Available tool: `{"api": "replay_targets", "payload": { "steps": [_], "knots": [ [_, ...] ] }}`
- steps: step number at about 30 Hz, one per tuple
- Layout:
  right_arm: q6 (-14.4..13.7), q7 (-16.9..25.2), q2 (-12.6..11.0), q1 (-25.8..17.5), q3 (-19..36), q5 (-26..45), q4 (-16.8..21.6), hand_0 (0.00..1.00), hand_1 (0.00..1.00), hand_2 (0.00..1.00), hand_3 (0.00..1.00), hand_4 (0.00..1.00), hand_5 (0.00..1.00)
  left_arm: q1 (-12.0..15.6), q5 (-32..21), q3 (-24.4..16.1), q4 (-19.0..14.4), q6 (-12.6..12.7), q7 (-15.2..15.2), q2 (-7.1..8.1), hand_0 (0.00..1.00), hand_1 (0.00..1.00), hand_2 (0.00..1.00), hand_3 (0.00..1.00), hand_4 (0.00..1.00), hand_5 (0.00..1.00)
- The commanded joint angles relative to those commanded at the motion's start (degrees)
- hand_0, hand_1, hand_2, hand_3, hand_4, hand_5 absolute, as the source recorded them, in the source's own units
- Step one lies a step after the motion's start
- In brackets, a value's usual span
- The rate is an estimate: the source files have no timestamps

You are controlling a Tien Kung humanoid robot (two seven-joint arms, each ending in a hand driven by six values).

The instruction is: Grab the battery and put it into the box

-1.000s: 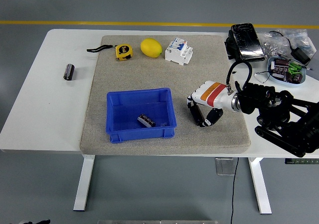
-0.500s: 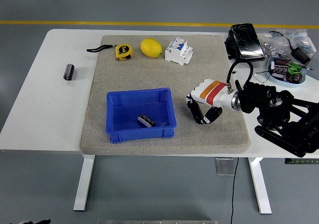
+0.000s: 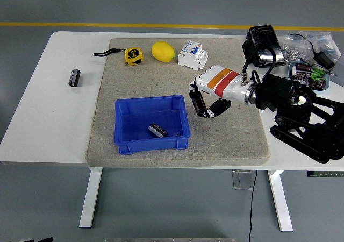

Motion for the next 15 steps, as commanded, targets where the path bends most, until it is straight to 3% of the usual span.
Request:
{"api": "replay_targets", "payload": {
  "steps": [11,12,15],
  "knots": [
    [0.90,-1.31,4.53,1.35,-3.46,0.00,2.47,0.580,0.527,0.561,0.522,0.702,0.143,0.01,0.14,-0.14,-0.03,0.01,0.10,0.08,0.714,0.699,0.744,0.613,0.627,0.495],
    [1.25,-1.46,4.78,1.45,-3.85,-0.01,2.51,0.678,0.661,0.721,0.667,0.821,0.222,0.01,0.21,-0.18,-0.04,0.00,0.12,0.08,0.714,0.699,0.744,0.613,0.627,0.496],
    [2.28,-1.85,5.45,1.72,-4.98,-0.18,2.48,0.678,0.661,0.721,0.667,0.821,0.222,0.05,0.06,-0.06,-0.06,-0.01,0.07,0.11,0.714,0.699,0.744,0.613,0.627,0.496]
  ]
}}
